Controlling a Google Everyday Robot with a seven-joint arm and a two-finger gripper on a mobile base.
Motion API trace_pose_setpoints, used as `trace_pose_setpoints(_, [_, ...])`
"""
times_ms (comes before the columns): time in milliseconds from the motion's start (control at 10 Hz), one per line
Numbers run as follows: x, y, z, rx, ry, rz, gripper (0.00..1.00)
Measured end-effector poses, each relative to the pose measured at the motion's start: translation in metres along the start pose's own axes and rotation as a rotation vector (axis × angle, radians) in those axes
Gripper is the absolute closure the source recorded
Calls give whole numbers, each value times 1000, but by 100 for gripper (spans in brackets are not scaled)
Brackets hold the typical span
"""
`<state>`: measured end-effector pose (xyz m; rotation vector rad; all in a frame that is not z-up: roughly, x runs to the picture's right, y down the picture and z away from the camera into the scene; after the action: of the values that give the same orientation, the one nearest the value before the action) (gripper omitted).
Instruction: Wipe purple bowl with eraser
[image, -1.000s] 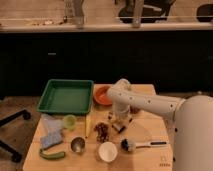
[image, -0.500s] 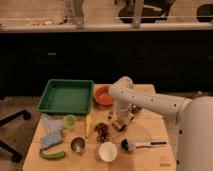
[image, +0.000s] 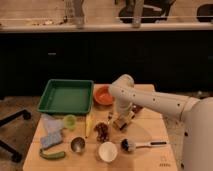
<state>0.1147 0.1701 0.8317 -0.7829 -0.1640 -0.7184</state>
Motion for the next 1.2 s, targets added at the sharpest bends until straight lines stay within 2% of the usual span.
trace_pose_setpoints(800, [10,3,-26,22,42,32,100])
trace_pose_setpoints(1100, [21,-4,-35,40,53,52,100])
trace_pose_setpoints(1200, [27,-13,-37,47,57,52,100])
